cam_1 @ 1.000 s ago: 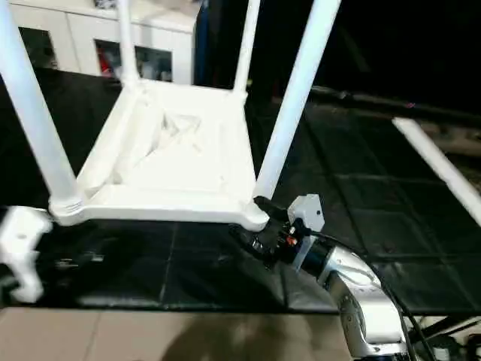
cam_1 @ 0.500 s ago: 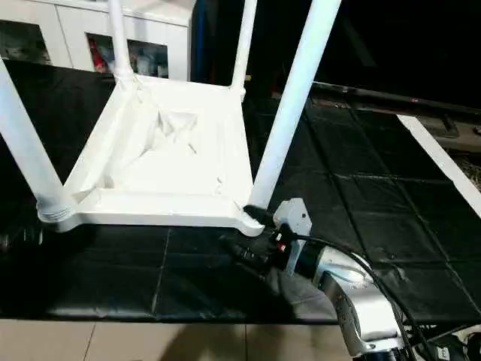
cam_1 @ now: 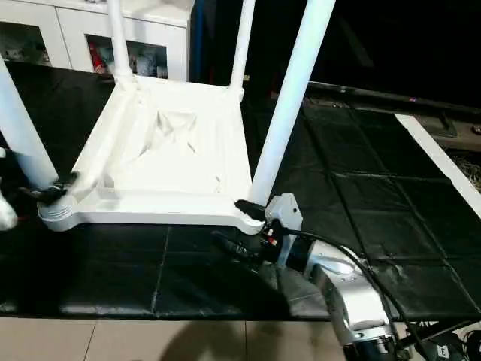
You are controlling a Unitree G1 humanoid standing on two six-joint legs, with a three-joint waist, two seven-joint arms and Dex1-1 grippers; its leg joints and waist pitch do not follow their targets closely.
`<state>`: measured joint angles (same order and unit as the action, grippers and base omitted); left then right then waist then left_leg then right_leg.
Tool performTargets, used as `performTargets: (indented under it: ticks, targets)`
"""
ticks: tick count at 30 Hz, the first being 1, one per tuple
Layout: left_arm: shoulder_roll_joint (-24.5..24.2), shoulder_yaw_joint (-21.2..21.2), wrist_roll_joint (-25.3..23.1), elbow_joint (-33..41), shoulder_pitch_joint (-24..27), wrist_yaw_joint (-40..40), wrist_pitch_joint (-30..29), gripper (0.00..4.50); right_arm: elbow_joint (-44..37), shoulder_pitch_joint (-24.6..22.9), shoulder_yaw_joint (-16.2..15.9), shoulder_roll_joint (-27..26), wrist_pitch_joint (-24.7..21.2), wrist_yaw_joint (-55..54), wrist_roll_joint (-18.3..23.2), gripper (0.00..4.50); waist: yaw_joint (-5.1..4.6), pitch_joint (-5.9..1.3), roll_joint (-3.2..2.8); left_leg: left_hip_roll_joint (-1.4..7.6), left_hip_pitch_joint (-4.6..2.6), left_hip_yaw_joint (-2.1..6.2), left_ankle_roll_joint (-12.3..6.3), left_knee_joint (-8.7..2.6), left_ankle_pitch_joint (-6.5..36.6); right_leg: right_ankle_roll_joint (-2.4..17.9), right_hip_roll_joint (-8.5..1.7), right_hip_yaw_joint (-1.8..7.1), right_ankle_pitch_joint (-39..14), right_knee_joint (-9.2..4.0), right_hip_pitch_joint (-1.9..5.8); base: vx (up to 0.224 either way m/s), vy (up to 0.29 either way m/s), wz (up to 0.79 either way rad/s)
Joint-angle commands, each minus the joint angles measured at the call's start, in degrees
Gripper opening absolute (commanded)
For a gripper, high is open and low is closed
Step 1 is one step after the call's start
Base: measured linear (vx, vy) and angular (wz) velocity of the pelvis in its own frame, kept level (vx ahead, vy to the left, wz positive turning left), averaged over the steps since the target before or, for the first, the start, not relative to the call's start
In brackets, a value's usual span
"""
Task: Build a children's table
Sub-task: Rotate table base
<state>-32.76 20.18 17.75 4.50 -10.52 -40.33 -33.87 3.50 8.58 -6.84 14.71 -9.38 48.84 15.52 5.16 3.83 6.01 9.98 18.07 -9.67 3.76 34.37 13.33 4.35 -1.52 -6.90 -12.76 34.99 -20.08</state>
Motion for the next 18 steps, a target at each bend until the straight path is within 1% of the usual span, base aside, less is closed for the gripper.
performTargets:
  ticks: [1, 2, 3, 4, 5, 6, 7, 8, 9, 10, 11, 12, 13, 14, 15, 16, 17, 18]
  targets:
    - [-0.6, -3.9, 4.4, 4.7, 2.7, -6.4, -2.9, 4.47, 1.7, 0.5, 0.7, 1.0, 0.9, -1.8, -2.1, 4.5, 0.18, -3.16, -2.61, 5.09, 0.28, 2.27, -0.96, -4.54, 4.3, 8.8, -8.84, 5.46, -5.9, -3.93, 2.21, 0.0, 0.0, 0.0]
    - [-0.6, -4.0, 4.5, 4.9, 2.8, -6.5, -3.0, 4.47, 1.8, 0.5, 0.7, 1.0, 0.9, -1.9, -2.2, 4.5, 0.18, -3.04, -2.58, 5.14, 0.22, 2.2, -0.75, -4.64, 4.9, 9.0, -8.85, 5.54, -6.8, -4.0, 2.12, 0.0, 0.0, 0.0]
    - [-1.8, -6.4, 7.2, 8.2, 5.1, -9.6, -4.6, 4.47, 2.7, 0.7, -0.1, 1.4, 1.7, -2.4, -3.3, 4.5, 0.18, -2.98, -2.54, 5.12, 0.1, 2.09, -0.52, -4.64, 5.4, 9.0, -8.72, 5.53, -7.8, -4.15, 1.95, 0.0, 0.0, 0.0]
    - [-2.0, -7.0, 8.0, 9.1, 5.5, -10.4, -5.3, 4.47, 2.9, 0.8, -0.6, 1.8, 0.8, -2.4, -3.6, 4.5, 0.26, -2.93, -2.6, 5.15, 0.14, 2.11, -0.44, -4.66, 5.6, 9.1, -8.85, 5.57, -8.1, -4.11, 2.01, 0.0, 0.0, 0.0]
    - [-2.1, -8.1, 9.5, 11.0, 5.9, -11.4, -6.5, 4.47, 3.4, 1.0, -1.0, 2.2, -0.7, -3.3, -4.3, 4.5, 0.34, -2.76, -2.56, 5.11, 0.04, 2.02, -0.49, -4.79, 6.3, 8.8, -8.62, 5.58, -9.4, -4.28, 1.87, 0.0, 0.0, 0.0]
    - [-2.0, -8.7, 10.4, 12.1, 6.0, -12.0, -7.3, 4.47, 3.8, 1.1, -1.1, 2.4, -1.8, -4.0, -4.8, 4.5, 0.54, -2.71, -2.62, 5.02, -0.12, 1.91, -0.4, -4.74, 6.8, 8.6, -8.6, 5.61, -10.6, -4.52, 1.82, 0.0, 0.0, 0.0]
    - [-2.0, -8.7, 10.4, 12.1, 6.0, -12.0, -7.3, 4.47, 3.8, 1.1, -1.1, 2.4, -1.8, -4.0, -4.8, 4.5, 0.7, -2.61, -2.61, 4.95, -0.11, 1.88, -0.29, -4.79, 7.0, 8.3, -8.52, 5.66, -11.3, -4.63, 1.76, 0.0, 0.0, 0.0]
    - [-0.8, -9.9, 13.1, 14.5, 5.2, -12.2, -9.7, 4.47, 5.3, 1.5, -1.4, 3.0, -3.4, -6.0, -6.7, 4.5, 0.7, -2.62, -2.57, 4.96, 0.05, 1.94, -0.09, -4.85, 7.1, 8.1, -8.6, 5.64, -12.2, -4.68, 2.03, 0.0, 0.0, 0.0]
    - [-0.8, -9.9, 13.1, 14.5, 5.2, -12.2, -9.7, 4.47, 5.3, 1.5, -1.4, 3.0, -3.4, -6.0, -6.7, 4.5, 0.78, -2.62, -2.57, 4.97, 0.01, 1.9, 0.12, -4.77, 7.1, 7.9, -8.6, 5.64, -12.5, -4.73, 1.98, 0.0, 0.0, 0.0]
    - [1.0, -12.0, 12.6, 14.7, 3.0, -11.3, -8.9, 4.47, 6.8, 2.2, -1.6, 3.6, -4.2, -7.8, -8.6, 4.5, 0.87, -2.6, -2.39, 4.79, 0.04, 1.88, 0.15, -4.73, 6.8, 7.4, -8.52, 5.58, -13.6, -4.93, 2.04, 0.0, 0.0, 0.0]
    - [1.6, -12.7, 11.8, 14.3, 2.1, -10.8, -8.2, 4.47, 7.4, 2.5, -1.7, 3.7, -4.4, -8.4, -9.3, 4.5, 0.94, -2.65, -2.47, 4.65, 0.03, 1.79, 0.05, -4.67, 6.4, 7.1, -8.41, 5.55, -13.7, -5.02, 2.02, 0.0, 0.0, 0.0]
    - [2.7, -13.4, 10.7, 13.4, 0.7, -9.8, -7.4, 4.47, 8.1, 2.8, -1.7, 3.8, -4.2, -9.3, -10.2, 4.5, 1.15, -2.68, -2.48, 4.61, -0.34, 1.6, 0.07, -4.47, 6.2, 6.8, -8.35, 5.64, -13.5, -5.14, 1.69, 0.0, 0.0, 0.0]
    - [3.9, -13.9, 9.9, 12.6, -0.5, -8.9, -6.7, 4.47, 8.7, 3.1, -1.6, 3.8, -4.4, -10.2, -10.7, 4.5, 1.09, -2.72, -2.37, 4.57, -0.2, 1.61, 0.07, -4.44, 6.0, 6.7, -8.37, 5.68, -13.1, -5.0, 1.88, 0.0, 0.0, 0.0]
    - [4.9, -14.7, 9.4, 11.9, -1.8, -8.5, -6.2, 4.47, 9.6, 3.5, -1.7, 3.8, -4.3, -11.2, -11.6, 4.5, 1.0, -2.71, -2.5, 4.68, 0.34, 1.9, -0.07, -4.6, 5.9, 5.7, -8.38, 5.49, -13.9, -5.0, 2.31, 0.0, 0.0, 0.0]
    - [5.7, -15.6, 9.3, 11.5, -3.0, -8.5, -5.8, 4.47, 10.6, 4.0, -1.6, 3.8, -4.3, -12.4, -12.4, 4.5, 0.95, -2.74, -2.5, 4.64, 0.21, 1.86, -0.04, -4.54, 5.9, 5.3, -8.31, 5.5, -14.3, -5.07, 2.16, 0.0, 0.0, 0.0]
    - [5.9, -15.8, 9.3, 11.4, -3.2, -8.5, -5.8, 4.47, 10.9, 4.1, -1.5, 3.7, -4.3, -12.7, -12.6, 4.5, 0.98, -2.83, -2.31, 4.42, 0.29, 1.8, -0.19, -4.41, 5.3, 5.1, -8.38, 5.52, -14.5, -5.09, 2.31, 0.0, 0.0, 0.0]
    - [6.3, -17.1, 10.1, 11.8, -3.9, -9.1, -6.1, 4.47, 12.7, 5.1, -1.3, 3.3, -3.4, -14.7, -13.4, 4.5, 1.0, -2.91, -2.32, 4.36, 0.47, 1.76, -0.43, -4.34, 4.5, 5.0, -8.4, 5.57, -14.0, -5.04, 2.46, 0.0, 0.0, 0.0]
    - [6.3, -17.8, 10.7, 12.2, -4.1, -9.5, -6.5, 4.47, 13.6, 5.6, -1.2, 3.0, -2.8, -15.7, -13.7, 4.5, 1.02, -3.06, -2.51, 4.43, 0.54, 1.79, -0.49, -4.29, 3.0, 5.5, -8.38, 5.54, -11.9, -4.67, 2.43, 0.0, 0.0, 0.0]
